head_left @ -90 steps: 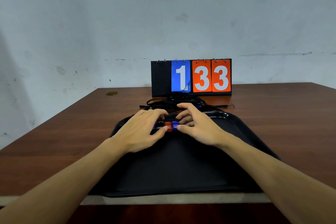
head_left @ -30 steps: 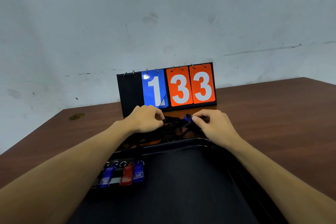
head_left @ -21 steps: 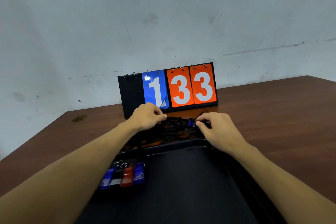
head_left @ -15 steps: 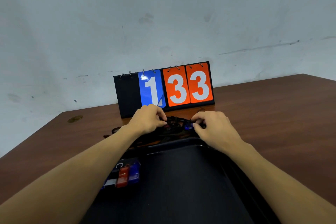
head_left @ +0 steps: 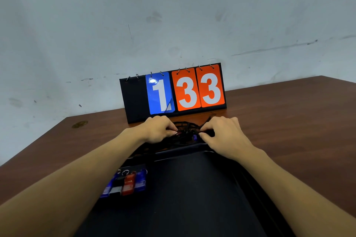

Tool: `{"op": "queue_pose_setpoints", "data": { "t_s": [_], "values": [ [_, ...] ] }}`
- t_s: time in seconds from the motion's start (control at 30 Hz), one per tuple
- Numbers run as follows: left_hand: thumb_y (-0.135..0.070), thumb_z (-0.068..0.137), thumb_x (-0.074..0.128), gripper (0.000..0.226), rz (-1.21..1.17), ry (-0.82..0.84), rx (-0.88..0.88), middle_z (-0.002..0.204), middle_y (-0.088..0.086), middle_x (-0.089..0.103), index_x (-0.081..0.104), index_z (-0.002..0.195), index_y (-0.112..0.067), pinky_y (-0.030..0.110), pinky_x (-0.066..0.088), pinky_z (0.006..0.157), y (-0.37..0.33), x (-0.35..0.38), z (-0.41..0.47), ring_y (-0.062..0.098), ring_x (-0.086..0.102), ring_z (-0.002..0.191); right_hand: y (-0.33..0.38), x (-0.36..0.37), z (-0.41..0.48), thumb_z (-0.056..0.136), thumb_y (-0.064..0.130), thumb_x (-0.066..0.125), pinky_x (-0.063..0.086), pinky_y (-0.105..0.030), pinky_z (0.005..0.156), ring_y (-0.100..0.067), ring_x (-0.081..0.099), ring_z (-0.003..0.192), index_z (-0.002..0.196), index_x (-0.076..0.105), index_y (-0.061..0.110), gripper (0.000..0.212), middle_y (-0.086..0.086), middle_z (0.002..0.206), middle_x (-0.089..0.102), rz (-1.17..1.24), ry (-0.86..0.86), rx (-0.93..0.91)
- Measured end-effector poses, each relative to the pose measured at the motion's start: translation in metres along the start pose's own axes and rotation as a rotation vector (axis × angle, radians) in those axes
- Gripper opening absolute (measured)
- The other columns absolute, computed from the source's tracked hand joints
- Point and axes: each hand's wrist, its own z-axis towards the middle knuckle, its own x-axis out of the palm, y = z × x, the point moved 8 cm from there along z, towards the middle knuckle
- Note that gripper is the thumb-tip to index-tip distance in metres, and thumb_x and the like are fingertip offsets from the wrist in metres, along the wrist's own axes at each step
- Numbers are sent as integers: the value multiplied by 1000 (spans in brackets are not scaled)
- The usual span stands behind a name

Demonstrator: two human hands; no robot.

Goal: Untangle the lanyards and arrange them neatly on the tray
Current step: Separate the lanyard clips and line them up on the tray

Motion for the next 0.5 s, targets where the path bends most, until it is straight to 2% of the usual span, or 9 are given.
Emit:
{"op": "queue_pose_setpoints", "data": {
  "t_s": [0.1,0.2,0.27,0.33,0.4,0.43,0.5],
  "values": [
    [-23,96,50,32,32,14,10,123,-2,57,59,127,-21,41,35,107,-4,-1,-1,17,47,118,-3,-2,0,94,37,54,22,-28,87,-6,48,97,112,67,29,24,9,110,65,7,-68,14],
    [-22,96,50,33,29,4,12,125,0,57,57,129,-20,41,35,108,-6,-1,1,18,48,119,-8,-7,1,94,36,55,21,-28,86,-5,45,96,112,66,28,23,9,110,64,60,-141,59],
    [-24,96,50,36,32,-8,12,124,2,58,52,132,-21,41,36,106,-6,0,3,18,50,116,-13,-11,0,94,35,55,22,-28,87,-8,50,100,113,65,26,23,8,110,64,108,-180,116],
    [-24,95,52,39,53,-25,4,117,3,59,48,133,-21,37,36,103,-5,1,5,17,52,111,-20,-14,-1,93,34,56,27,-30,93,-12,54,105,113,65,24,24,5,109,65,188,-219,185],
    [-23,93,55,40,83,-44,-9,115,2,59,48,131,-22,32,32,98,-2,0,5,16,51,110,-26,-16,-4,92,32,58,40,-31,97,-13,56,102,113,65,21,24,3,107,67,309,-257,237],
    [-24,91,57,37,91,-51,-15,114,1,59,50,128,-23,31,31,95,0,-1,6,15,51,110,-29,-17,-5,92,31,59,46,-25,88,-11,56,99,113,65,19,25,2,105,67,370,-273,254],
    [-28,90,60,32,95,-68,-22,111,1,61,55,121,-25,28,30,90,1,-2,7,14,52,106,-33,-17,-6,92,30,59,40,-8,65,-7,55,94,112,66,16,25,2,100,66,449,-286,281]
  ]
}}
